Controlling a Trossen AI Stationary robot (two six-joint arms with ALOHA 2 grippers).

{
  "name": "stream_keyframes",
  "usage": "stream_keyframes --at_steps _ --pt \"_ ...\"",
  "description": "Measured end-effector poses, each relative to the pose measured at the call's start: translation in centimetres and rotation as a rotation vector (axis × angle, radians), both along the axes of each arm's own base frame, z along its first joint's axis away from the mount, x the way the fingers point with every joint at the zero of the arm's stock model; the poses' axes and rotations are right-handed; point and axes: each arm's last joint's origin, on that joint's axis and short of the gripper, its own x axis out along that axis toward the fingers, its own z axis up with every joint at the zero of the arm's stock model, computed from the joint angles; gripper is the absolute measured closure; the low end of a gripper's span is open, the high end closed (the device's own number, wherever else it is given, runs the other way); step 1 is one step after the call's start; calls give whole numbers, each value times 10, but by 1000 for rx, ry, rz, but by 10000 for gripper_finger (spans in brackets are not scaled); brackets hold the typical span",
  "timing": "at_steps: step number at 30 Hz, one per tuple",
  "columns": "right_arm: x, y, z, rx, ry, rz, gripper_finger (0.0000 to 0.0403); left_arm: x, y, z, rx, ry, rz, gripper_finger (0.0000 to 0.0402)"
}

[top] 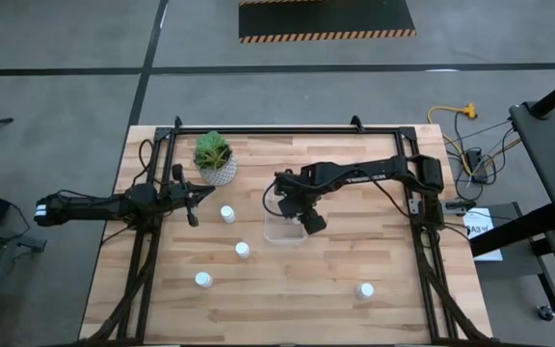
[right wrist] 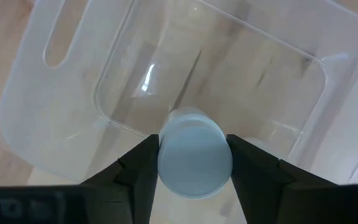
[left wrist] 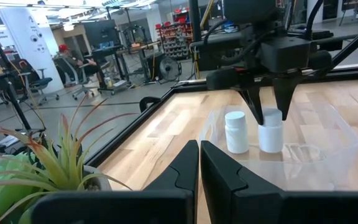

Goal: Pick and place pill bottles into a basket
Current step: Put the white pill bottle into the transparent container

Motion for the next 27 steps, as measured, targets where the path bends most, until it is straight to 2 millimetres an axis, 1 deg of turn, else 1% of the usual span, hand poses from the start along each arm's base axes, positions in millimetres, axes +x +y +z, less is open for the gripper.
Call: stream_keyframes --at_steps 18,27 --pt "0 0 0 -1 -2 -1 207 0 0 0 0 0 0 402" --pt "0 0 0 -1 -1 -1 209 0 0 0 0 0 0 402"
